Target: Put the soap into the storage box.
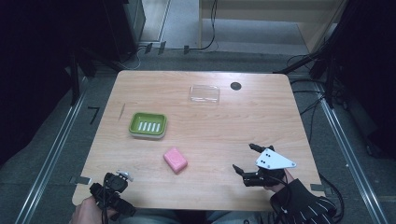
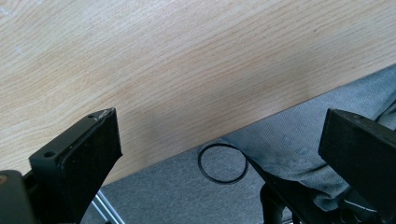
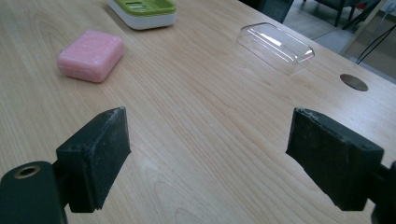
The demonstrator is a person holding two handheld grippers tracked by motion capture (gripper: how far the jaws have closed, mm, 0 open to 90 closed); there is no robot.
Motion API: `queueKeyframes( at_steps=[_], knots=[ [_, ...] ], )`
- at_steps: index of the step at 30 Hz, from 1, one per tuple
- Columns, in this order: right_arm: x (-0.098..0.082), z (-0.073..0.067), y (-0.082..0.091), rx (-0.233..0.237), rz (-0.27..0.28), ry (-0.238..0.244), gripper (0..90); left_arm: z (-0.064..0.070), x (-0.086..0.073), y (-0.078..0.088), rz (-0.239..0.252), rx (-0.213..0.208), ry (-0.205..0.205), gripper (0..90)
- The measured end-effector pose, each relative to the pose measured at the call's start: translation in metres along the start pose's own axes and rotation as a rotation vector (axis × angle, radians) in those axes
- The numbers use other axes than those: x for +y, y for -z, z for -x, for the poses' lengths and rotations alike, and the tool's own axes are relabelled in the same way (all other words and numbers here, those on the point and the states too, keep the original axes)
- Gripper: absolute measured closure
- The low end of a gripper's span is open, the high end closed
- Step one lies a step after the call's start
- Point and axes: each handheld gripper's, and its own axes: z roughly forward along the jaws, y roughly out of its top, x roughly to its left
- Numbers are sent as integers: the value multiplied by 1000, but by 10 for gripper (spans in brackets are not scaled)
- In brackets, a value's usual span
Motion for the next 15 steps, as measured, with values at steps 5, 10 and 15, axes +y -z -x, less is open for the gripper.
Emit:
queueKeyframes(
  at_steps=[5, 10, 15],
  knots=[
    [0, 0, 1, -2, 4, 1, 139, 0, 0, 1, 0, 2, -2, 0],
    [0, 0, 1, -1, 1, 3, 138, -1, 1, 0, -3, 0, -3, 0],
    [0, 0, 1, 0, 0, 5, 138, 0, 3, 1, -6, 0, -11, 0]
  ],
)
